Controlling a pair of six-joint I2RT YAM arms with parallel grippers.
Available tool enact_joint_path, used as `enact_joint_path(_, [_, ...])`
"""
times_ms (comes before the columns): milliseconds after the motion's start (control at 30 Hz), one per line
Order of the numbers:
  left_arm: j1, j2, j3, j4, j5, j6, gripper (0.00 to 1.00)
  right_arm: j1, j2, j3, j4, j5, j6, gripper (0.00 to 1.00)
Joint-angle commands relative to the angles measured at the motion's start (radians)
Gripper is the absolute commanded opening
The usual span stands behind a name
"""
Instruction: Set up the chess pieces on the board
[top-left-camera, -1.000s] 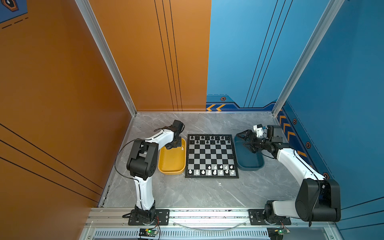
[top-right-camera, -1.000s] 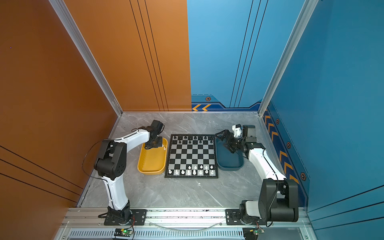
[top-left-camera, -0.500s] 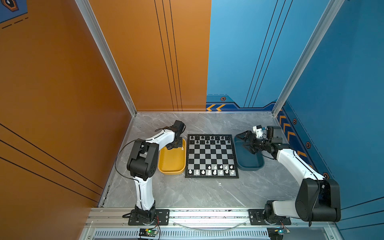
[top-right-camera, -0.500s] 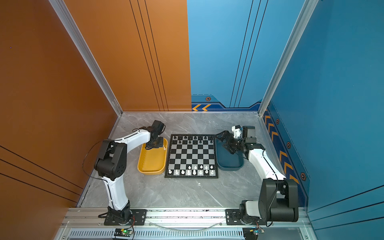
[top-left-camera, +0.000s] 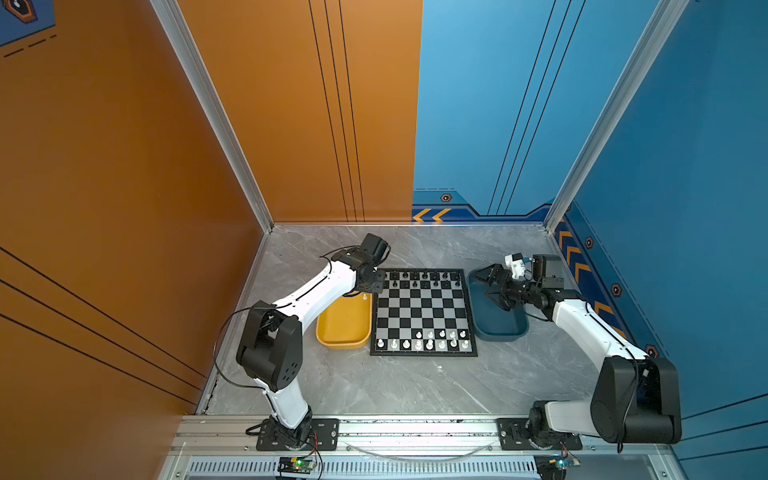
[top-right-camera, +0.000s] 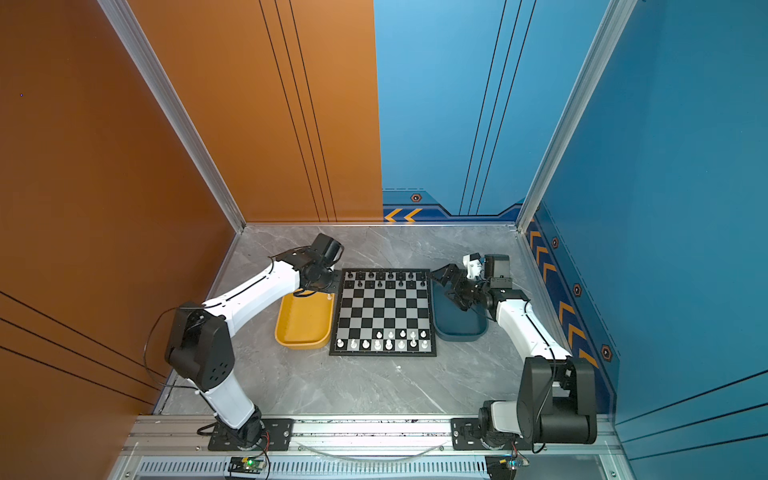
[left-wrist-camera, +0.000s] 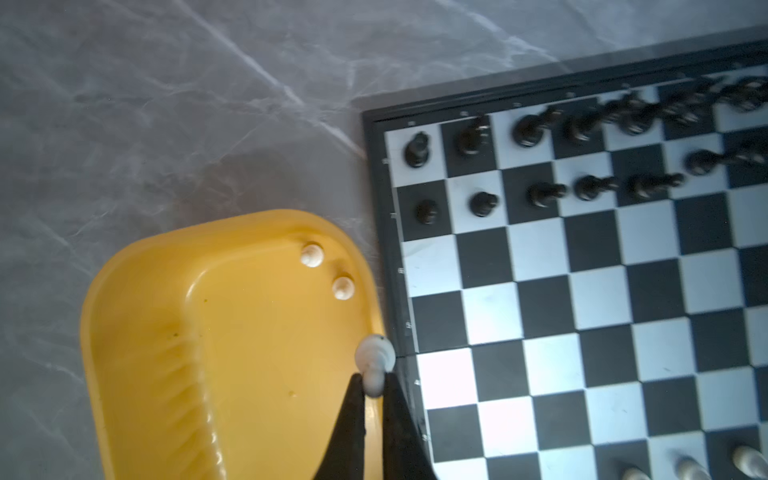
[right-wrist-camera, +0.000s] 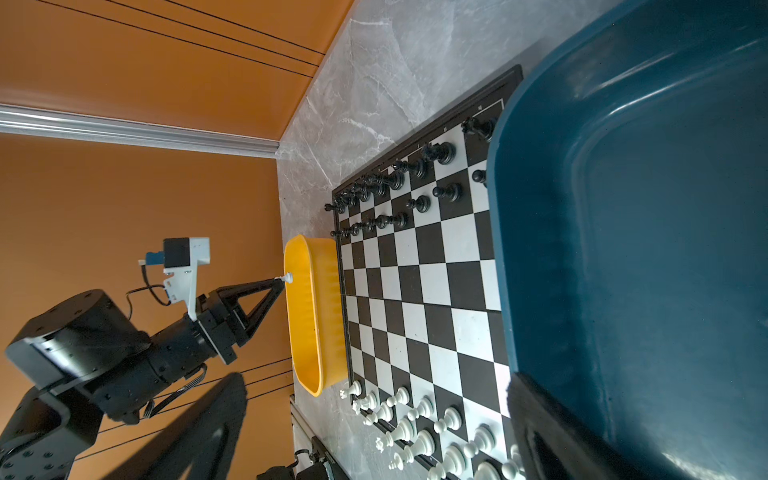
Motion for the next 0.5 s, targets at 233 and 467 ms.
enact_joint_path(233, [-0.185,0.066,0.091,-0.139,0.054,0.039,0.00,-0.005,-0.027,-0.045,0.068,-0.029,0.018,1.00])
enact_joint_path(467, [-0.263,0.102,0.087,-0.155,0.076,0.030,0.00,-0.006,-0.035,-0.052,0.074,-0.034,0.019,1.00])
